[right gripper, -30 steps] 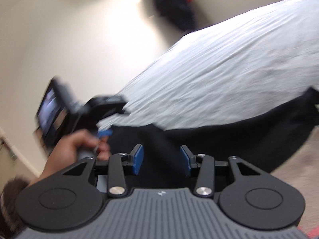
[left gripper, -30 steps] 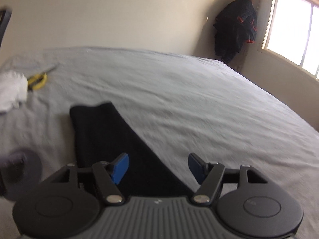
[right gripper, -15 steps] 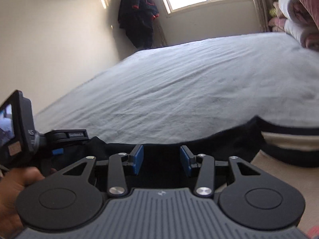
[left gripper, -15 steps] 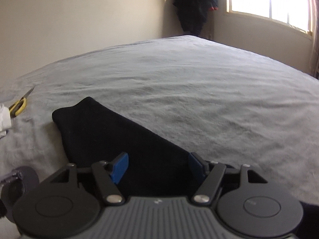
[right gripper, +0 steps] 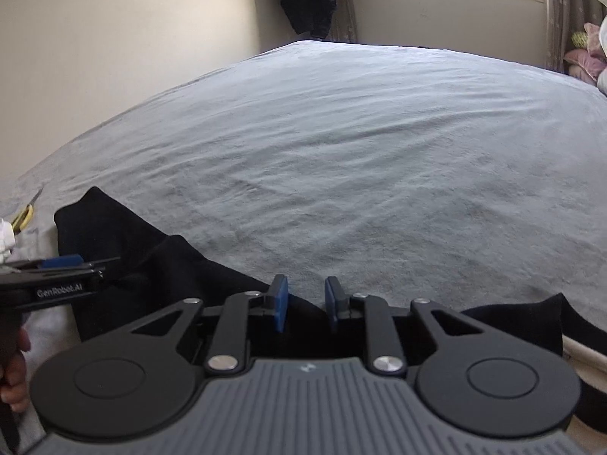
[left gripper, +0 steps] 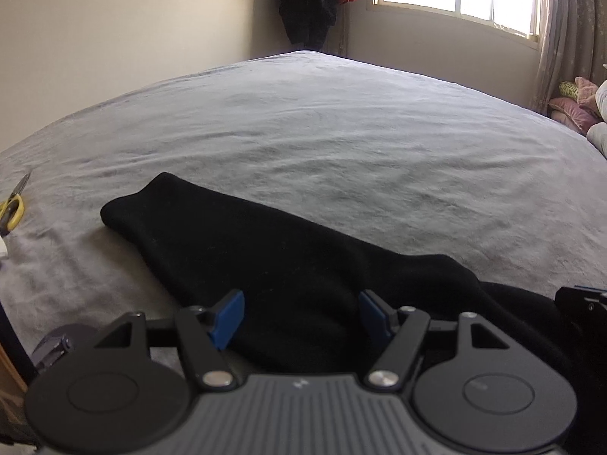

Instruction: Fold clothes

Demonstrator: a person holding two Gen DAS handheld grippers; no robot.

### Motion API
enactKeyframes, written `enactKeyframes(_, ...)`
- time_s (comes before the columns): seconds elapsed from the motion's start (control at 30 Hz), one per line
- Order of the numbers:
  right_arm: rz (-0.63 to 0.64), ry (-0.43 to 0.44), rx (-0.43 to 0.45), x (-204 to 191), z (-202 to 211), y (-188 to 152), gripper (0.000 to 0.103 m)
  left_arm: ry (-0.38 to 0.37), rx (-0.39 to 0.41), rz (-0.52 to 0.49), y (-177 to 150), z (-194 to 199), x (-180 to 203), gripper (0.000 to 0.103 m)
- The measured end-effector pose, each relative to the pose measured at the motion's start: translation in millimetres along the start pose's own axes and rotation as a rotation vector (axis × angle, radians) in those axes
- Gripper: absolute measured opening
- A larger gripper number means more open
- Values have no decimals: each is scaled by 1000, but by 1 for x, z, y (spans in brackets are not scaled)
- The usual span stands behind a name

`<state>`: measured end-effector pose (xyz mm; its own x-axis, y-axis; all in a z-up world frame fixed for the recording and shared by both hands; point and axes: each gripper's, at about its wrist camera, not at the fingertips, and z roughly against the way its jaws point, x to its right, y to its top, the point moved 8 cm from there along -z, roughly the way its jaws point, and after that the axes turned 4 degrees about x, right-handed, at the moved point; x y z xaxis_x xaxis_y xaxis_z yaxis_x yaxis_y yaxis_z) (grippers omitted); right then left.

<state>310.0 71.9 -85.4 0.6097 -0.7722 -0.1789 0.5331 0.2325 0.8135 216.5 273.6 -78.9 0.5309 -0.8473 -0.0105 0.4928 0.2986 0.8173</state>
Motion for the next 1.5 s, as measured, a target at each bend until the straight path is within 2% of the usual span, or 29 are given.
enactKeyframes(0.13, 59, 11, -17, -14, -3, -4, 27, 6, 0, -18, -1, 0, 3, 69)
enactKeyframes(0.23, 125, 4, -44, -23, -12, -5, 6, -2, 5, -37, -1, -2, 2, 70)
enactKeyframes(0.3, 164, -47, -66, -25, -19, -3, 3, -1, 5, -37, -1, -4, 2, 72)
enactKeyframes(0.33, 153, -104, -61, -22, -20, 3, 3, -2, 5, -43, 0, -5, 3, 73)
enactKeyframes(0.37, 111, -159, -40, -17, -16, 10, 4, -2, 6, -48, 1, -6, 3, 75)
enactKeyframes(0.43, -40, -144, 19, -9, 4, 21, 6, -18, 1, -40, 2, -6, 0, 78)
enactKeyframes(0.47, -82, -130, 55, -8, 18, 25, 11, -27, -2, -36, 2, -6, -1, 79)
enactKeyframes(0.5, -86, -123, 79, -7, 33, 26, 16, -35, -4, -32, 3, -6, -2, 79)
enactKeyframes(0.63, -29, -179, 88, 14, 103, 16, 21, -62, -38, 28, 6, 5, -3, 79)
enactKeyframes(0.67, -26, -204, 84, 23, 122, 10, 31, -87, -48, 50, 6, 11, 0, 79)
enactKeyframes(0.73, -29, -251, 83, 43, 157, -5, 40, -137, -64, 76, 7, 24, 10, 79)
enactKeyframes(0.87, -59, -330, 80, 78, 220, -38, 40, -203, -71, 53, 4, 58, 34, 81)
enactKeyframes(1.07, -134, -420, 101, 108, 291, -72, 42, -268, -40, 10, -10, 113, 60, 90)
enactKeyframes(1.17, -153, -439, 103, 117, 310, -85, 44, -306, -34, -7, -20, 128, 73, 90)
enactKeyframes(1.3, -150, -482, 93, 128, 326, -98, 45, -356, -69, -2, -30, 138, 91, 90)
enactKeyframes(1.5, -182, -510, 126, 143, 347, -113, 52, -445, -122, -40, -49, 148, 124, 90)
